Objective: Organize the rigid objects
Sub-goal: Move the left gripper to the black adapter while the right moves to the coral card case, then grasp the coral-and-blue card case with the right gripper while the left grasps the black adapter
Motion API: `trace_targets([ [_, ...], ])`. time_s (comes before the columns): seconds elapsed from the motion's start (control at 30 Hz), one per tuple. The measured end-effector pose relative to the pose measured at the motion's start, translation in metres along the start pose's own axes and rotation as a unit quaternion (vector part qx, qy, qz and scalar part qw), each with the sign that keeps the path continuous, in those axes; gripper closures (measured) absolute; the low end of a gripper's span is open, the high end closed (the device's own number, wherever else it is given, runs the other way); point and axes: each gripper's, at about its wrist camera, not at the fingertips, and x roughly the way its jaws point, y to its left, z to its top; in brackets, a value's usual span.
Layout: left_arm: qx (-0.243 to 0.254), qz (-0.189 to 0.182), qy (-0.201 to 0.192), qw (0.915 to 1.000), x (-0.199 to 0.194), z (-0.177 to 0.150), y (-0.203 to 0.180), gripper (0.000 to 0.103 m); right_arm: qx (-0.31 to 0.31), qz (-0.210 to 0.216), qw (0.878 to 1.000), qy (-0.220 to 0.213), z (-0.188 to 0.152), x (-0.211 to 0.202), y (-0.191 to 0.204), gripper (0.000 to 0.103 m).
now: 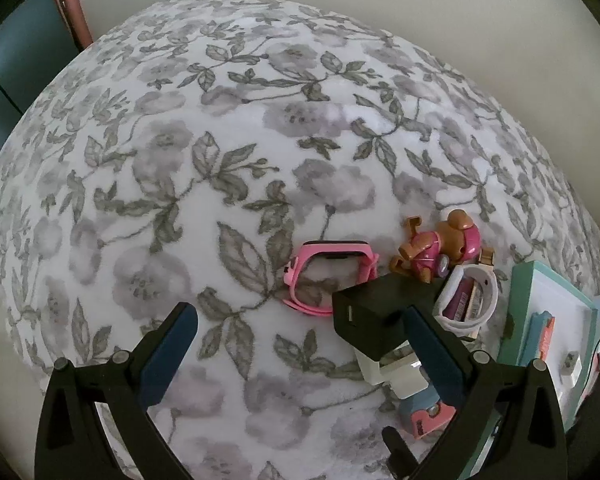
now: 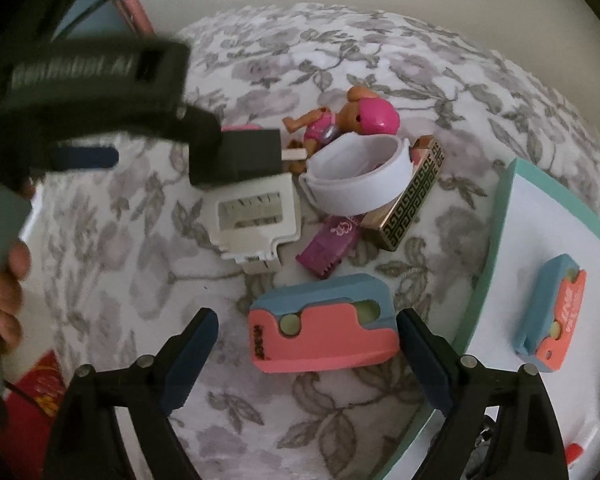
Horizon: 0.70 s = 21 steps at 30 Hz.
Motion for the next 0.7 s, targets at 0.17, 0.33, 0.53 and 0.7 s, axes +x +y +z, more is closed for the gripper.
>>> trace_targets([
  [0.17,0.009,-0.022,0.001,0.9997,0.001,0.0,-0.008,0.001,-0.021,-0.044,0.999,0.01,-0.002,0.006,0.011,0.013],
  [0.33,0.028,-0.043,0.004,0.9987,0.008,0.0,-0.022,0.001,-0.018,-0.067,0.998,0.009,-0.003,0.009,0.015,0.017],
  [0.53,0.021,-0.059,0.003,0.998,0.012,0.003,-0.026,0.001,0.006,-0.076,0.997,0.0,0.005,0.008,0.003,0.027],
  [0.7,0.011,-0.056,0.018,0.9982,0.026,0.003,-0.025,0.001,0.025,-0.068,0.997,-0.009,0.006,0.003,-0.008,0.029],
])
